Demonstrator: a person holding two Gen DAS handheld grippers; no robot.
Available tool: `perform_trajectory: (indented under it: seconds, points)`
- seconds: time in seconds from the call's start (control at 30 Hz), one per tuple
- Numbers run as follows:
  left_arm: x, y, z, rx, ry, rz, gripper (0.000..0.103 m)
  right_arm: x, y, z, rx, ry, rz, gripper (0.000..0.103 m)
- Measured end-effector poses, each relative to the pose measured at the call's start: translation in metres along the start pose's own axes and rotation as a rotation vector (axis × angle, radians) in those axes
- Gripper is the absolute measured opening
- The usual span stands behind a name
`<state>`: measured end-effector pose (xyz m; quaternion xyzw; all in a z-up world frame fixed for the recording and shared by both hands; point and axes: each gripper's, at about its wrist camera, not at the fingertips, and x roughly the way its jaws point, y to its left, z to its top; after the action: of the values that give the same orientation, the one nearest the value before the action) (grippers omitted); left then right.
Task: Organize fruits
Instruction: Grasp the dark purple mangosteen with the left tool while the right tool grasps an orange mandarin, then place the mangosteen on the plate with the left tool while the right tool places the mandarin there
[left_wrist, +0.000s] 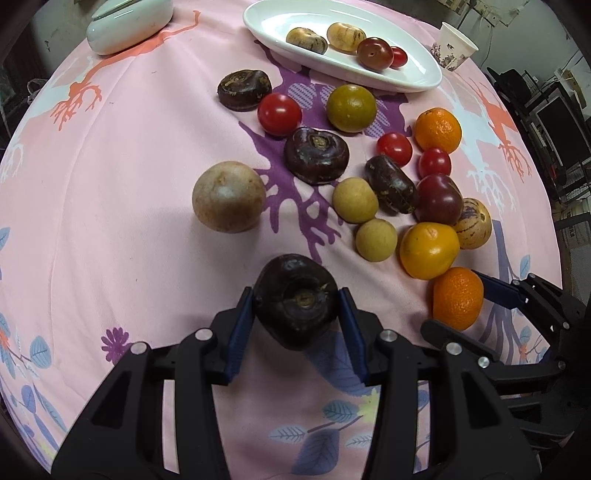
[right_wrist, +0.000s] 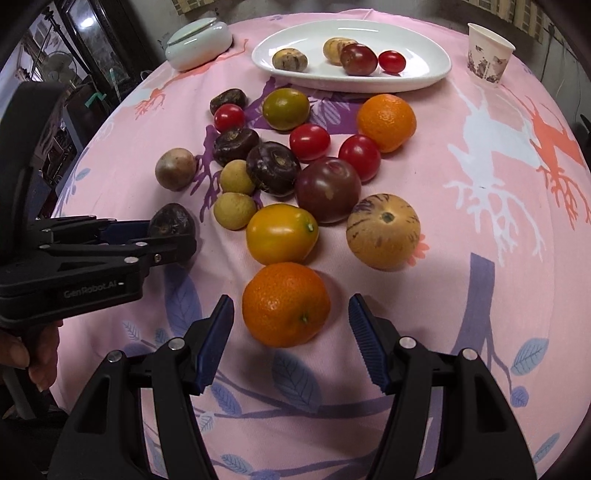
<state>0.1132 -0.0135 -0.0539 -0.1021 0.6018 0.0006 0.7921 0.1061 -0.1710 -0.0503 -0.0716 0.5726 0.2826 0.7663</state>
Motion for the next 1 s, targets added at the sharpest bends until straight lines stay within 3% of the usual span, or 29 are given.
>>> perform_trajectory:
  seconds: [0.03, 0.13, 0.17, 0.3, 0.67, 0.87, 1.0]
  points:
    - [0.0, 0.0, 0.0, 0.0, 0.0, -0.002, 0.047, 0.001, 0.0, 0.0, 0.0, 0.005, 0.002, 0.065]
    - [0.0, 0.001, 0.001, -0.001, 0.001, -0.005, 0.047, 0.002, 0.003, -0.001, -0.028, 0.005, -0.021, 0.045]
    - [0.001, 0.001, 0.001, -0.001, 0.001, -0.004, 0.047, 0.002, 0.004, 0.0, -0.036, 0.003, -0.012, 0.044]
    - [0.0, 0.001, 0.0, -0.002, -0.002, -0.005, 0.046, 0.001, 0.006, -0.001, -0.047, 0.011, -0.022, 0.044]
    - [-0.026, -0.002, 0.003, -0.014, -0.04, -0.074, 0.046, -0.039, -0.034, -0.001, 0.118, -0.048, 0.063, 0.044]
    - [-0.051, -0.006, 0.029, 0.004, -0.117, -0.095, 0.046, -0.063, -0.063, 0.018, 0.207, -0.128, 0.099, 0.044]
    - [-0.064, -0.003, 0.062, 0.007, -0.171, -0.101, 0.046, -0.072, -0.086, 0.05, 0.233, -0.189, 0.088, 0.044]
